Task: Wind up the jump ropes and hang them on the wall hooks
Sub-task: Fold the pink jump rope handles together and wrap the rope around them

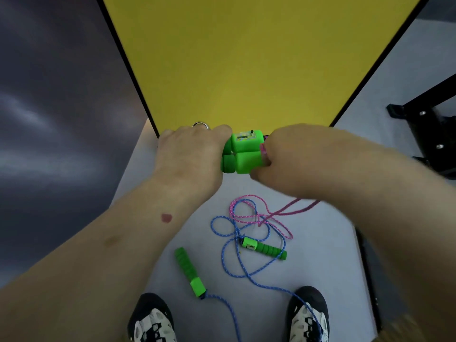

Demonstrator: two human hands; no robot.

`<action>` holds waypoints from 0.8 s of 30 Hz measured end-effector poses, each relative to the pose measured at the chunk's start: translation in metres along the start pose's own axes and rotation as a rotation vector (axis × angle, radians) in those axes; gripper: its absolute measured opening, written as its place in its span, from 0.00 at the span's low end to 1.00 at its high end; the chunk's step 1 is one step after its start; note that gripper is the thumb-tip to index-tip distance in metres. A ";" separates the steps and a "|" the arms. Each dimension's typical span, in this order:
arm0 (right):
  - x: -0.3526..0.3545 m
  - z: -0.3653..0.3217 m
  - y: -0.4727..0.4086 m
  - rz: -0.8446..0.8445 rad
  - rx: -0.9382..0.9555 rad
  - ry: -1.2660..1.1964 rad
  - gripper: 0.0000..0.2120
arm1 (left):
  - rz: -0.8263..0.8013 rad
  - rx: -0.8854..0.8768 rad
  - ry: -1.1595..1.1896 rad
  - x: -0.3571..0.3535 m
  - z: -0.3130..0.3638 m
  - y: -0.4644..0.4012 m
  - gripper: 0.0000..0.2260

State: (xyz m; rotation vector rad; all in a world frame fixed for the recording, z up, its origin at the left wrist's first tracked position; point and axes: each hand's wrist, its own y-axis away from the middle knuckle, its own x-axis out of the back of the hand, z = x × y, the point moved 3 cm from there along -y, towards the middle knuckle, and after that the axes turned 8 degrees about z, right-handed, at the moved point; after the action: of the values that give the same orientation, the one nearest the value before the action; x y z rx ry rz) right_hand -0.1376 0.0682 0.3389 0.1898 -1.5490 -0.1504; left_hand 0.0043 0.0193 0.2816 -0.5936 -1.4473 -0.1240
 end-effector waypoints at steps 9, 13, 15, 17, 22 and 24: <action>0.008 0.047 0.000 -0.253 -0.089 0.036 0.15 | 0.024 0.041 -0.023 0.008 -0.009 -0.003 0.16; -0.021 0.048 -0.012 -0.141 -0.136 -0.196 0.36 | 0.039 0.015 -0.019 0.010 -0.004 -0.004 0.17; -0.035 0.042 -0.018 -0.068 -0.069 -0.653 0.35 | 0.048 -0.005 -0.013 0.011 -0.003 -0.004 0.17; -0.045 0.036 -0.020 -0.057 -0.011 -0.998 0.28 | 0.055 -0.034 -0.008 0.011 -0.002 -0.004 0.18; -0.058 0.021 -0.020 0.073 -0.093 -1.381 0.23 | 0.043 -0.079 0.037 0.011 0.000 -0.005 0.17; -0.060 0.015 -0.017 0.234 -0.133 -1.344 0.17 | 0.039 -0.073 0.038 0.011 0.002 -0.004 0.17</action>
State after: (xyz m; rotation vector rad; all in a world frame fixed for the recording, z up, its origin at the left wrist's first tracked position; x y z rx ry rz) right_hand -0.1534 0.0636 0.2771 -0.2753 -2.8641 -0.2082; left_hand 0.0020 0.0196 0.2935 -0.6757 -1.3979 -0.1573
